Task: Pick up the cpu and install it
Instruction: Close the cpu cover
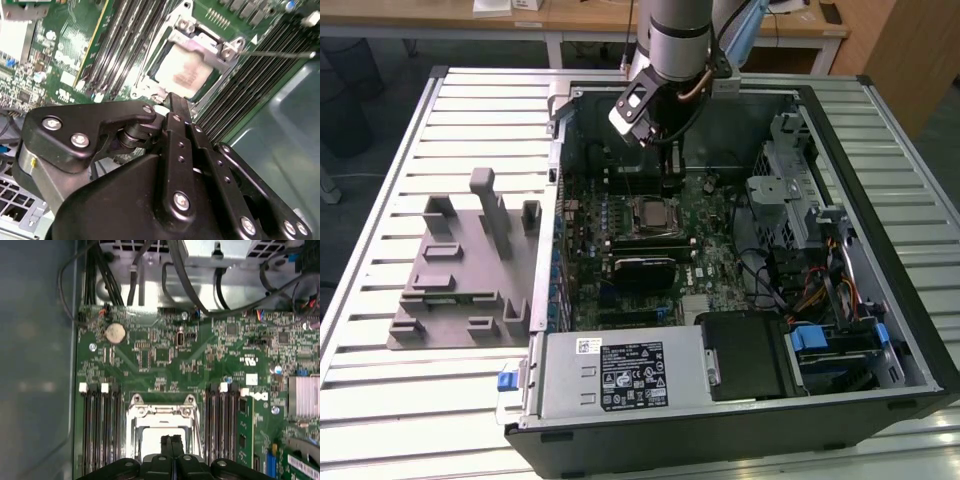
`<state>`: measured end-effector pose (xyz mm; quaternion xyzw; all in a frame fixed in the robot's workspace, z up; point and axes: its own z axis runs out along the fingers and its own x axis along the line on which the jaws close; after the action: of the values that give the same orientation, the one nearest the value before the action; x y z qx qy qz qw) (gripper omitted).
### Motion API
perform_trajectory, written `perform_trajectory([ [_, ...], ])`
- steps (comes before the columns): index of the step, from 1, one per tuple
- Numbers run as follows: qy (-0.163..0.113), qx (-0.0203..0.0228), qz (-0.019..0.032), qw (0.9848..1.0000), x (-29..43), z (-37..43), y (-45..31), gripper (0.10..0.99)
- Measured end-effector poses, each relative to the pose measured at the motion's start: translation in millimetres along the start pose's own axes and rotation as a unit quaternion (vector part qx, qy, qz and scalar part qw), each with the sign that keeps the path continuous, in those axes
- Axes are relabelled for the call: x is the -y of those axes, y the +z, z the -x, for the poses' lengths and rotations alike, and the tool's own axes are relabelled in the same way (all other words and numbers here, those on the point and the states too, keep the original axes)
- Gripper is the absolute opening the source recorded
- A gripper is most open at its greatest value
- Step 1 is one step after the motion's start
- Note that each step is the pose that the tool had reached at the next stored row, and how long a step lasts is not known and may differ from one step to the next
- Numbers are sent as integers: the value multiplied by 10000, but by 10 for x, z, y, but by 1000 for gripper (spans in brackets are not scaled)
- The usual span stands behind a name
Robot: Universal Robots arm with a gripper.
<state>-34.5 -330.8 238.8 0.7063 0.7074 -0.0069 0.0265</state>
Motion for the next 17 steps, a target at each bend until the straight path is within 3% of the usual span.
perform_trajectory([
  [5,0,0,0,10000,86,0,10,106],
  [17,0,0,0,10000,216,-2,32,106],
])
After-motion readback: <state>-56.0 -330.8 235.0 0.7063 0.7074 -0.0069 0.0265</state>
